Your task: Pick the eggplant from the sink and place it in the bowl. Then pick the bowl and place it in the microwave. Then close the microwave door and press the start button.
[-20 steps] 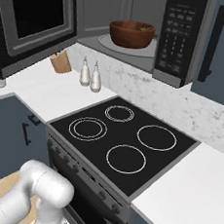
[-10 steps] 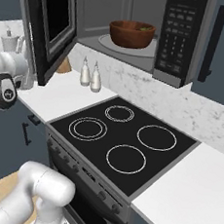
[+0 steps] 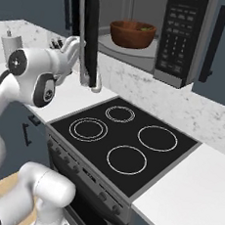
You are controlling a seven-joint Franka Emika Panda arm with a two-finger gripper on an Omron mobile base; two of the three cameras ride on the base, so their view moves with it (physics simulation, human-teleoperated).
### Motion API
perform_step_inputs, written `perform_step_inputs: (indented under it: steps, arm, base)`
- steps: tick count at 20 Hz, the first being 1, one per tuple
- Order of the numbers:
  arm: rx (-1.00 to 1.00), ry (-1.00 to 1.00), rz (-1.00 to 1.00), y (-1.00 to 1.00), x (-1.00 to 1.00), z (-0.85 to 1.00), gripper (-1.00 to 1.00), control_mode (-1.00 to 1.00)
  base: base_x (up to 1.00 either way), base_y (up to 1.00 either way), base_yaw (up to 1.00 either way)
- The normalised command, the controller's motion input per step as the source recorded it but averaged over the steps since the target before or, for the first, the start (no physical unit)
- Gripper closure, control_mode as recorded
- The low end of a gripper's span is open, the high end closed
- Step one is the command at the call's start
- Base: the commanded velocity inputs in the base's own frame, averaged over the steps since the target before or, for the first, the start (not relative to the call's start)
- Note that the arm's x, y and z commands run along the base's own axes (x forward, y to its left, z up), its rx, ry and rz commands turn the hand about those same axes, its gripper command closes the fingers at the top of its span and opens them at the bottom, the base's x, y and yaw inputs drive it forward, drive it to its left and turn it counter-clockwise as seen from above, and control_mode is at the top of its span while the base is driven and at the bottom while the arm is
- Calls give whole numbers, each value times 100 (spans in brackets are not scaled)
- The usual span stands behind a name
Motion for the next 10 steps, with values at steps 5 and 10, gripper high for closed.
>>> perform_step_inputs:
  steps: [5, 10]
  arm:
    - [17, 0, 0, -83, 62, 8, -100, -100]
    - [9, 2, 1, -36, 85, 7, -100, -100]
  base:
    - [0, 0, 0]
    - [0, 0, 0]
